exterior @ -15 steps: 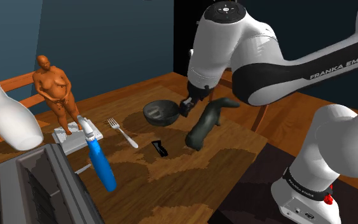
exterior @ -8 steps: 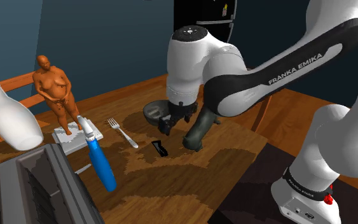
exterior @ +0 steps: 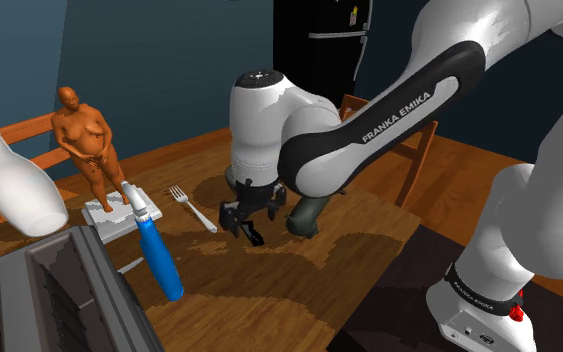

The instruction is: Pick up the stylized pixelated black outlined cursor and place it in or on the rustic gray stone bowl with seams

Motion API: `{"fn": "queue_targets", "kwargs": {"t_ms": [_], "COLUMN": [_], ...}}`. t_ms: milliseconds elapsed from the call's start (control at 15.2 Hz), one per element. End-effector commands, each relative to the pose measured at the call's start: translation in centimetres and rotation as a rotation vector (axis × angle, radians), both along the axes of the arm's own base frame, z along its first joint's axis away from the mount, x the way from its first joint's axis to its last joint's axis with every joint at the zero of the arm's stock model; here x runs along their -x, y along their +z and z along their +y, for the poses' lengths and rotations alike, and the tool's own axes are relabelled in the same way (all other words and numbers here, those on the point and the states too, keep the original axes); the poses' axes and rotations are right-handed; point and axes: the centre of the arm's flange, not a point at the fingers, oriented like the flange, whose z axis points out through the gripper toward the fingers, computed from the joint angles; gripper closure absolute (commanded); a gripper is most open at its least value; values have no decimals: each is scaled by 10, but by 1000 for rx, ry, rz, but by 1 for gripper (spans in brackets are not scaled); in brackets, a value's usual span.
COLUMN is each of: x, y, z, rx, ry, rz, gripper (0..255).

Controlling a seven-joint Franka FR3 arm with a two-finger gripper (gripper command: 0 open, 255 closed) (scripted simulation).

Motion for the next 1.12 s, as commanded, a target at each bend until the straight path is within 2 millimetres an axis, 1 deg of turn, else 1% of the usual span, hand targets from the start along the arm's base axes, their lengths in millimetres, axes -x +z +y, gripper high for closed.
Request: {"fn": "queue_targets", "kwargs": {"t_ms": [0,198,264,792,858,1056], "x": [-2,-4,-5,-5,-5,-5], "y": [-11,-27,-35,-35,-35,-35], "z": [0,0,0,0,0,0], "rx": [-4,-4,-4,-4,-4,-4], "ry": [-4,-4,-4,-4,-4,-4], "rz": [3,3,3,3,3,3], "gripper": [0,0,0,0,255,255]}}
